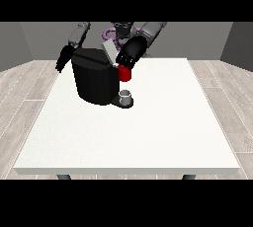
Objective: Insert the coffee pod into the coffee machine and close the lid
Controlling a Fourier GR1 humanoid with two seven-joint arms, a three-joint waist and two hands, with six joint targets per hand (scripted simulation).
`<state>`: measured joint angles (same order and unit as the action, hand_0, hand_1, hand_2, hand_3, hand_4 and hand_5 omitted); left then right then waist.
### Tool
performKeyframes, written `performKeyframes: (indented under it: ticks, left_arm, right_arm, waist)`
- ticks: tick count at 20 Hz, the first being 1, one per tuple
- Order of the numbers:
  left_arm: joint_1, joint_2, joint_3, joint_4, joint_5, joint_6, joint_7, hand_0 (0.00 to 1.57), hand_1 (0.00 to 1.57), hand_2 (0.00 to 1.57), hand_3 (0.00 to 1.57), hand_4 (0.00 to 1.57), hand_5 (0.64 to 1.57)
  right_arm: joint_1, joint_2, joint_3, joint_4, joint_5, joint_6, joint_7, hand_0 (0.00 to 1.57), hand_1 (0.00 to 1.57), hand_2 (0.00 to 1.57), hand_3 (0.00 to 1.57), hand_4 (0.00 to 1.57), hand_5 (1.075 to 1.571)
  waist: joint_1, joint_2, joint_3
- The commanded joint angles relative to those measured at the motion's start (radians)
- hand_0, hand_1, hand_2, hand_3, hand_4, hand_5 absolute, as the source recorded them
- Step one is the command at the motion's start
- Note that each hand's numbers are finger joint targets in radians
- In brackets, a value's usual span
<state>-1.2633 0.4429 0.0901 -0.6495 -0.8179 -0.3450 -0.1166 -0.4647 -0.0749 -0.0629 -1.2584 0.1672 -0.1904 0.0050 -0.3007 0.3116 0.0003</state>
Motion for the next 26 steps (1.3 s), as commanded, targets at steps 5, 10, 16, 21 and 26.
performKeyframes:
  ticks: [5,10,16,21,26]
  left_arm:
    - [-0.028,0.034,-0.017,0.018,-0.049,0.043,-0.037,1.14,1.14,1.15,1.00,0.00,1.571]
    - [-0.008,0.083,0.022,0.035,-0.025,0.043,-0.098,1.11,1.11,1.12,0.97,0.00,1.571]
    - [-0.060,0.060,0.037,0.026,-0.028,0.096,-0.081,1.25,1.25,1.21,0.95,0.00,1.571]
    - [-0.014,0.041,0.029,0.022,-0.026,0.111,-0.142,1.27,1.27,1.24,0.97,0.00,1.571]
    - [-0.061,0.082,0.012,0.030,-0.076,0.141,-0.135,1.04,1.04,1.05,0.74,0.00,1.571]
  right_arm:
    - [-0.063,-0.021,-0.011,-0.011,-0.006,0.011,0.035,0.00,0.00,0.00,0.00,0.00,1.571]
    - [0.043,0.004,0.024,-0.039,0.004,0.013,-0.036,0.00,0.00,0.00,0.00,0.00,1.571]
    - [-0.050,-0.014,0.009,-0.024,0.012,0.005,0.027,0.00,0.00,0.00,0.00,0.14,1.571]
    - [-0.063,-0.067,-0.037,-0.014,-0.008,0.024,0.027,0.00,0.00,0.00,0.00,0.07,1.571]
    - [-0.048,0.024,0.054,-0.037,0.060,-0.039,0.021,0.00,0.00,0.00,0.00,0.19,1.571]
  waist:
    - [-0.014,0.061,0.0000]
    - [-0.037,0.048,0.0000]
    - [-0.039,0.083,0.0000]
    - [-0.030,0.089,-0.0002]
    - [-0.056,0.107,-0.0002]
